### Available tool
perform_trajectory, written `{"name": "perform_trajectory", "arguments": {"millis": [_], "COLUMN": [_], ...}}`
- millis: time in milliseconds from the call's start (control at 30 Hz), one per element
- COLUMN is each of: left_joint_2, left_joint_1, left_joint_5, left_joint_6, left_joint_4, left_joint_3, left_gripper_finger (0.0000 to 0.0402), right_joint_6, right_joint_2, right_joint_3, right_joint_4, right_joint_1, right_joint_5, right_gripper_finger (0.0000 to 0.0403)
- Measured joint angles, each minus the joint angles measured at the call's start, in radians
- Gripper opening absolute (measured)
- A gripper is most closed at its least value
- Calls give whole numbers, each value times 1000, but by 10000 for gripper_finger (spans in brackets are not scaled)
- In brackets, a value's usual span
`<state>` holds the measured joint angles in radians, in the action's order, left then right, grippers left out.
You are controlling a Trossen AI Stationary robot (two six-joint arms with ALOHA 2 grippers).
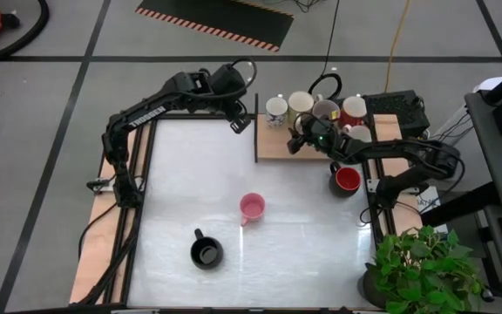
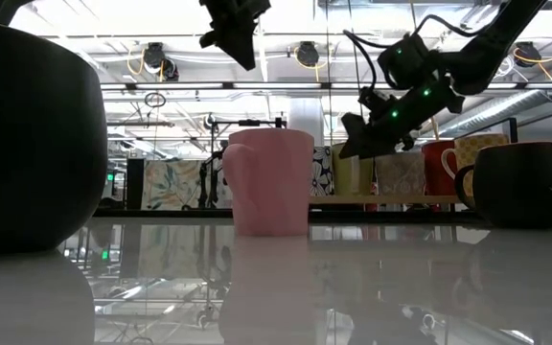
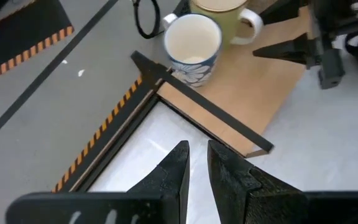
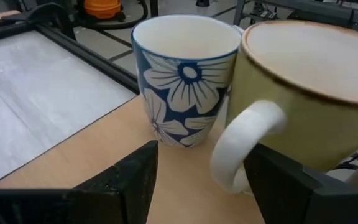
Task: Place coffee mugs
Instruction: Put the blue patterned mug on the shelf, then put the top black mug on the shelf
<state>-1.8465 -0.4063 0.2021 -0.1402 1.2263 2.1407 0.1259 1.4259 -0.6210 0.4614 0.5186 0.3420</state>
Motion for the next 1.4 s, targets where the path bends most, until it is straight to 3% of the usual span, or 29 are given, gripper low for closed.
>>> {"name": "perform_trajectory", "arguments": {"millis": [233,567,867,1133,1267,1400], "left_joint_2": [0,0,0,0,0,0], "left_joint_1": [14,23,23,24,24,24], "left_joint_5": [-45,-46,-46,-46,-46,-45], "left_joint_6": [-5,-20,-20,-23,-38,-70], "left_joint_4": [3,7,5,-24,-73,-138], "left_joint_3": [0,0,0,0,0,0], "left_gripper_finger": [63,63,63,63,63,63], "right_joint_6": [41,45,47,205,278,345], "right_joint_2": [23,20,-141,-435,-543,-548], "right_joint_3": [0,-1,-1,-16,-100,-273], "right_joint_4": [67,72,-16,-326,-609,-969], "right_joint_1": [2,-2,-51,-86,-117,-166], "right_joint_5": [-84,-87,-81,-88,-194,-291], "right_gripper_finger": [224,224,224,224,224,224]}}
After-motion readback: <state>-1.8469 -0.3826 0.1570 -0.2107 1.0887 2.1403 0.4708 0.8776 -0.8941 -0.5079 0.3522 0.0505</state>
